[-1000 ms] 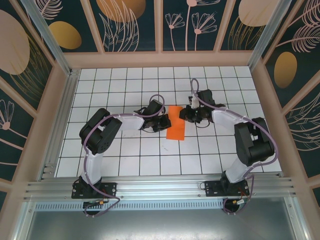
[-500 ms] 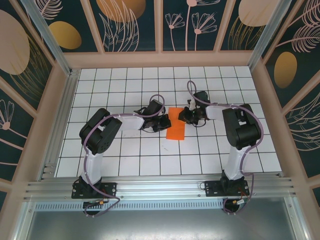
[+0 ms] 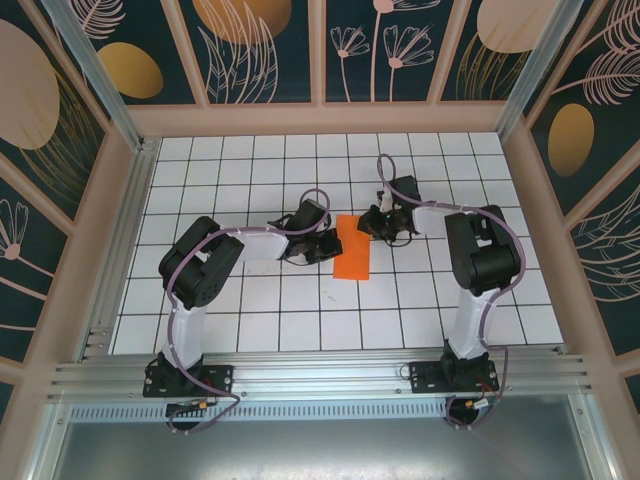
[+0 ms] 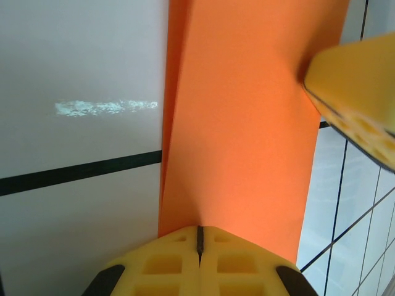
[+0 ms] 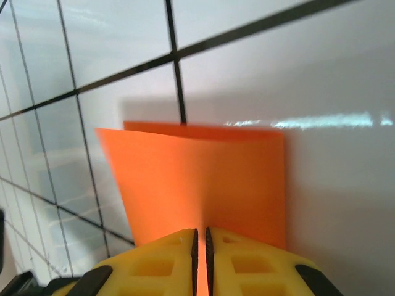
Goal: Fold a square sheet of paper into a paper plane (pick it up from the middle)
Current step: First fold in half a square sheet of paper at the center of the table.
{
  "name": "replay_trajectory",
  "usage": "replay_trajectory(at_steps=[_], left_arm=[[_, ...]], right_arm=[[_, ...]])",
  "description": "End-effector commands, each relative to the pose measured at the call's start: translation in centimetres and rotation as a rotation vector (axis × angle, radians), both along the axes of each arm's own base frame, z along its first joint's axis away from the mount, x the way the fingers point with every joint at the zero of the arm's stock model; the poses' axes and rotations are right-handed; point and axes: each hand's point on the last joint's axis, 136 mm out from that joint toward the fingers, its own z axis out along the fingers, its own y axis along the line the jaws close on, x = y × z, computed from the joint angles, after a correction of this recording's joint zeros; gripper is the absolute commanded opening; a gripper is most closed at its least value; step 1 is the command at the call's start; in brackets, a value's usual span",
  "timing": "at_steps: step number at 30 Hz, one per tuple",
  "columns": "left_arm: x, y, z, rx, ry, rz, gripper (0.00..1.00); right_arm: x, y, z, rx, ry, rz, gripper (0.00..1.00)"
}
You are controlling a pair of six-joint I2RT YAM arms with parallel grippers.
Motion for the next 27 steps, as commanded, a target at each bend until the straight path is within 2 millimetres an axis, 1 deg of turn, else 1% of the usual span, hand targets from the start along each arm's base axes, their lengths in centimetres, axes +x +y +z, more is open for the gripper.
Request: replay_trajectory(at_steps=[1,3,5,6,8,10,12,15,19,21,25,27], left_arm=[[-4.1,6.4,-8.2,0.307,0.178,0.032,0.0],[-4.2,6.5,-8.3,0.311,0.179,0.03,0.0],[-4.3,6.6,-8.3,0.314,0.18,0.028,0.0],[-4.3,6.6,-8.2,0.315,0.179,0.027,0.0],[-4.4,6.6,-8.3,0.316,0.18,0.026,0.0],[-4.5,6.7,-8.3,0.319,0.182,0.026,0.0],[-4.5,6.7,-8.3,0.319,0.182,0.025,0.0],[-4.4,6.7,-8.4,0.319,0.181,0.024,0.0],[-4.5,6.7,-8.3,0.319,0.18,0.024,0.0],[-4.5,6.8,-8.4,0.318,0.18,0.027,0.0],[-4.6,6.8,-8.5,0.317,0.184,0.027,0.0],[-4.6,6.9,-8.5,0.318,0.185,0.027,0.0]], right_arm=[[1.1,-1.0,-1.6,-0.042,0.009,-0.045,0.16],[1.3,-1.5,-2.0,-0.064,0.023,-0.076,0.16],[1.5,-1.6,-1.7,-0.068,0.051,-0.101,0.16],[1.8,-1.4,-1.0,-0.052,0.044,-0.103,0.16],[2.5,-0.7,0.9,-0.003,0.004,-0.098,0.16],[3.2,-0.4,2.3,0.015,-0.034,-0.098,0.16],[3.8,-0.5,2.6,0.002,-0.048,-0.104,0.16],[4.1,-1.0,1.5,-0.038,-0.029,-0.116,0.16],[3.3,-2.1,-1.3,-0.102,0.034,-0.13,0.16],[3.1,-2.6,-2.1,-0.126,0.048,-0.141,0.16],[3.6,-3.3,-2.8,-0.152,0.058,-0.159,0.16],[4.2,-3.2,-2.4,-0.154,0.043,-0.161,0.15]])
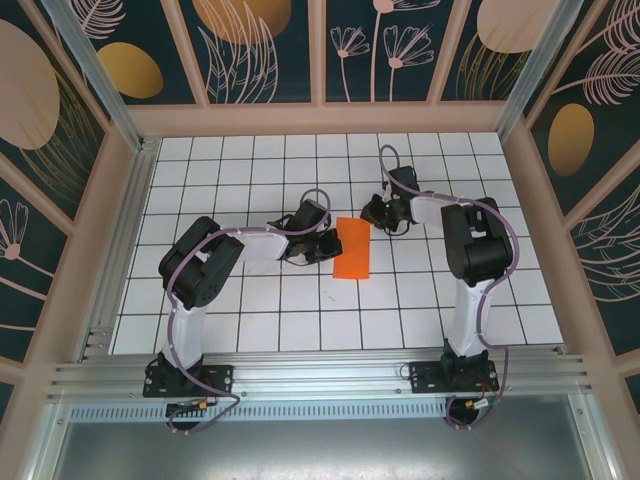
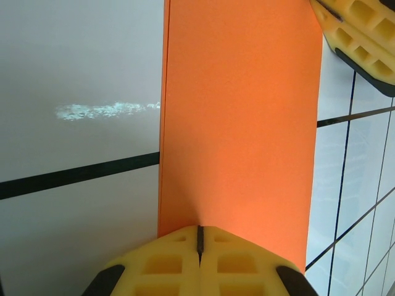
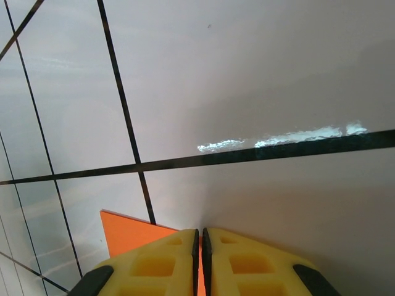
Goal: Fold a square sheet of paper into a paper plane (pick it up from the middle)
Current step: First fold in half a square sheet of paper at the center of the table.
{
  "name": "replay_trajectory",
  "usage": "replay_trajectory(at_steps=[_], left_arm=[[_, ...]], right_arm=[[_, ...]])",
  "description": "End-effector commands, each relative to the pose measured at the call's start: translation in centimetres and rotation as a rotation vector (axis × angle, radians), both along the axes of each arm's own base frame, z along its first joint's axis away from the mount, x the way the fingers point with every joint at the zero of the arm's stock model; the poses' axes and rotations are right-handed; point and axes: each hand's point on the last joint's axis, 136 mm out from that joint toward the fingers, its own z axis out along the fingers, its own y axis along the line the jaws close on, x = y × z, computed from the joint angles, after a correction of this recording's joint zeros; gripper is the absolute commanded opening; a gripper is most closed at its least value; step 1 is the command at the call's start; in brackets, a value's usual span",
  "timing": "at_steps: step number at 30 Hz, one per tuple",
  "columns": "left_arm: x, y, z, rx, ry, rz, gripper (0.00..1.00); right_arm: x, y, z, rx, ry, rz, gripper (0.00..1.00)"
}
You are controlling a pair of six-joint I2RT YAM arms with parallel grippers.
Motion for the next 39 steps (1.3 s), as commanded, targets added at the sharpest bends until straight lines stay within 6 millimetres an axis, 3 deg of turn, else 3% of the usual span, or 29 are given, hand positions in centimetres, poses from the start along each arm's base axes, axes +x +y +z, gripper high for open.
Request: replay_trajectory(at_steps=[1,4,7,11,16,23,34,39], left_arm=[[-4.7,6.8,-8.4,0.314,0.196,0.039,0.0],[-4.6,6.8,-8.3,0.313,0.195,0.04,0.0],[-4.6,6.7,-8.3,0.312,0.194,0.039,0.0],[-4.6,6.7,-8.3,0.31,0.192,0.039,0.0],[-4.4,6.5,-8.2,0.303,0.19,0.04,0.0],[-4.3,6.4,-7.9,0.299,0.184,0.04,0.0],[-3.7,6.2,-6.9,0.3,0.163,0.037,0.0],[-3.1,5.7,-6.0,0.285,0.144,0.036,0.0]], right_arm=[[0.7,-1.6,-1.6,-0.082,0.028,-0.042,0.15],[2.2,-1.4,0.6,-0.078,-0.036,-0.038,0.16],[2.7,-0.8,4.3,-0.04,-0.116,-0.02,0.17],[-0.2,0.4,7.4,0.027,-0.151,0.038,0.2],[-5.7,0.8,5.7,0.058,-0.058,0.073,0.17],[-10.5,1.6,3.5,0.1,0.052,0.137,0.12],[-13.9,0.3,-0.7,0.052,0.163,0.131,0.03],[-14.4,0.0,-1.7,0.053,0.183,0.127,0.02]])
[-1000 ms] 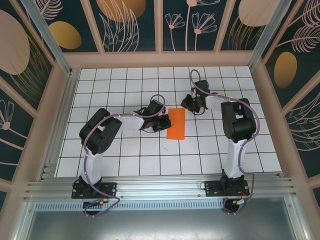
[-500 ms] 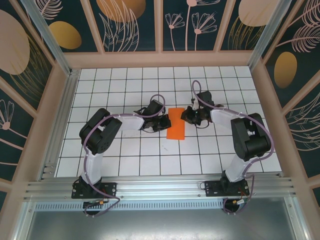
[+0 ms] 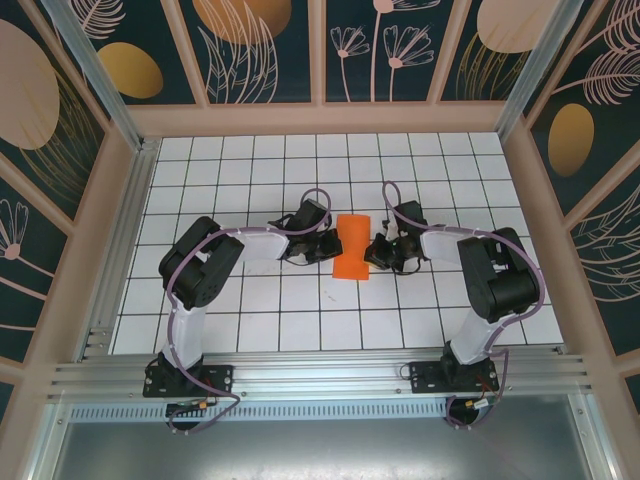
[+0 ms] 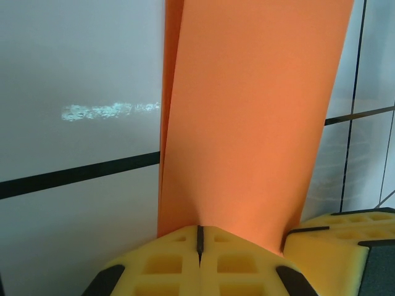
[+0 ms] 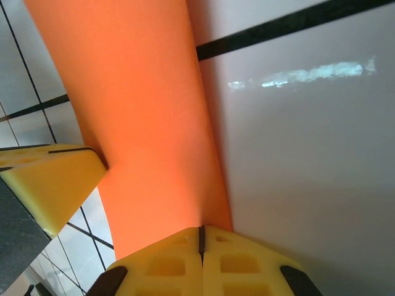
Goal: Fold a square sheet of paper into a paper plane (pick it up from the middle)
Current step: First fold in half a square sheet of paper at the center of the table.
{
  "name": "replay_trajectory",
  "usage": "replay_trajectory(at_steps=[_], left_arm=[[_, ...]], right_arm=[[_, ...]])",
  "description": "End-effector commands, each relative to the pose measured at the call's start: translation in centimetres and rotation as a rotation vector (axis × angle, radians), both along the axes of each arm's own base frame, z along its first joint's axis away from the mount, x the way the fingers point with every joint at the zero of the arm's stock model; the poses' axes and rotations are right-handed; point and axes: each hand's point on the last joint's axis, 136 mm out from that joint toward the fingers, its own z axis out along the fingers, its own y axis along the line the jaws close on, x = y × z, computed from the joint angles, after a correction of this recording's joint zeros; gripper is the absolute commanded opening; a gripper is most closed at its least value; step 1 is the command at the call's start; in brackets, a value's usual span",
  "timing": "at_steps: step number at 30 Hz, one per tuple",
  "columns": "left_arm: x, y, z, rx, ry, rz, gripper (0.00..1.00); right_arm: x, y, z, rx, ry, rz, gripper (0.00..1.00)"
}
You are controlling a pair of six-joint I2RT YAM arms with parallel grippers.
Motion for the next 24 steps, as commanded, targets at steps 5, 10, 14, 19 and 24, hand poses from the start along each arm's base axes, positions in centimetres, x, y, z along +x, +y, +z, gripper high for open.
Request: replay_trajectory(at_steps=[5,10,14,19,24], left_arm=[[-1.5,2.9,-2.3,0.148,0.079,0.009,0.0],[1.0,-1.8,4.5,-0.114,-0.042,-0.039,0.1],[2.6,-3.8,5.6,-0.189,-0.067,-0.039,0.13],[3.8,-4.7,4.7,-0.183,-0.061,-0.03,0.15],[3.9,-4.3,4.2,-0.153,-0.064,-0.02,0.16]], right_arm=[[-1.2,-1.1,-2.4,-0.035,0.052,-0.001,0.02],[-1.5,-1.6,-3.0,-0.037,0.065,-0.003,0.03],[-1.9,-1.5,-3.0,-0.025,0.058,0.014,0.04],[-2.8,-0.2,-2.6,0.019,0.038,0.092,0.04],[-3.8,1.8,-2.3,0.047,0.019,0.175,0.05]])
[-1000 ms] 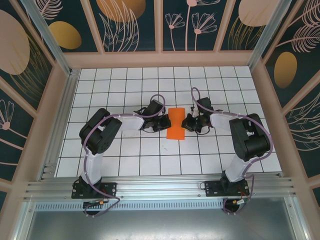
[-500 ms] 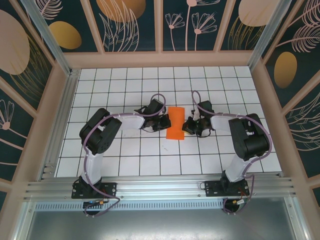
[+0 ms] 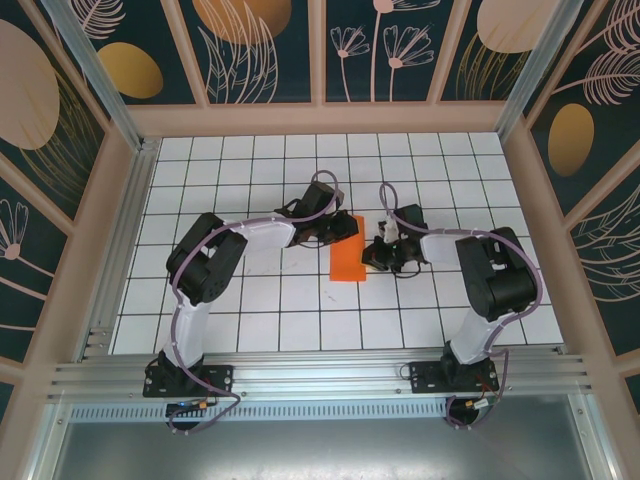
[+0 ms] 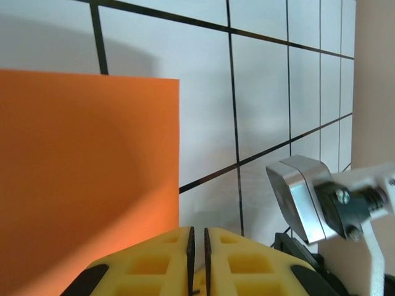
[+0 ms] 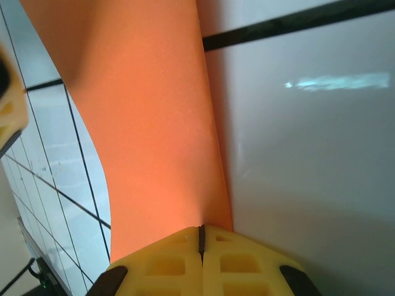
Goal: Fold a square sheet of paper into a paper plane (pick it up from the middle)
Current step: First fold in half a square sheet of paper at the center of the table.
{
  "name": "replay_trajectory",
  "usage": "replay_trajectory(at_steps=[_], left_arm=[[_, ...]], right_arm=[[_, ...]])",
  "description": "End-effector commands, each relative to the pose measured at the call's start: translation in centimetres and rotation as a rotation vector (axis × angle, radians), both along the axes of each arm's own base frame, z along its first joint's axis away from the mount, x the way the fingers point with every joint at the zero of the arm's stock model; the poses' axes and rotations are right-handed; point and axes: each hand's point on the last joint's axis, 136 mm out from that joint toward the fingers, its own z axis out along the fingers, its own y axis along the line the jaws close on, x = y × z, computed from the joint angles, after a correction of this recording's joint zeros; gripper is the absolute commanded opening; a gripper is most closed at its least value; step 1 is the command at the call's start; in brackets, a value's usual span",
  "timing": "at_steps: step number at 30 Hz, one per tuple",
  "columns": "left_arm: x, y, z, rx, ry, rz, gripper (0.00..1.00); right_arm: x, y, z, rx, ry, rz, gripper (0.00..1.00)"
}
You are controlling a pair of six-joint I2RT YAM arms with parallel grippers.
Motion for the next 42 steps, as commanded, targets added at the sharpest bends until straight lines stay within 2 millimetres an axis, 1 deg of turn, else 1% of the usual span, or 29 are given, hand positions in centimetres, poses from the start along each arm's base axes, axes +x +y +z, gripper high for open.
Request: replay_trajectory(at_steps=[1,5,8,12,16,19,22,25,30,33,35,40,42], left_arm=[[0.3,0.2,-0.8,0.015,0.017,0.011,0.16],[-0.1,0.8,-1.6,0.042,0.033,0.02,0.16],[-0.4,1.4,-2.8,0.071,0.049,0.031,0.15],[-0.4,1.5,-4.0,0.089,0.07,0.031,0.11],[-0.1,1.4,-5.0,0.115,0.075,0.029,0.11],[0.1,1.1,-5.4,0.119,0.08,0.022,0.11],[0.4,1.4,-5.7,0.141,0.079,0.035,0.11],[0.7,2.0,-6.2,0.185,0.082,0.068,0.11],[1.1,3.8,-7.5,0.292,0.099,0.134,0.08],[0.9,4.6,-8.4,0.336,0.111,0.148,0.07],[0.6,5.1,-9.0,0.357,0.122,0.148,0.06],[-0.2,5.4,-9.9,0.364,0.138,0.14,0.06],[-0.3,5.4,-10.0,0.36,0.141,0.137,0.05]], right_arm=[[-3.3,0.9,-2.2,-0.023,0.072,0.094,0.05],[-3.7,1.9,-1.6,0.0,0.051,0.133,0.04],[-3.7,2.1,-1.4,0.004,0.045,0.138,0.05],[-4.0,2.1,-1.6,0.0,0.049,0.145,0.05],[-4.1,2.2,-1.5,-0.003,0.049,0.157,0.05],[-4.1,2.2,-1.5,-0.008,0.047,0.162,0.05],[-4.3,2.1,-1.7,-0.017,0.053,0.164,0.04],[-4.3,1.9,-1.9,-0.029,0.056,0.164,0.04],[-4.9,1.6,-1.9,-0.039,0.071,0.161,0.04],[-5.7,1.4,-1.8,-0.034,0.091,0.162,0.04],[-6.8,1.1,-1.8,-0.028,0.111,0.166,0.04],[-9.8,0.0,-1.8,-0.027,0.158,0.167,0.03],[-10.2,0.0,-1.4,-0.016,0.159,0.162,0.03]])
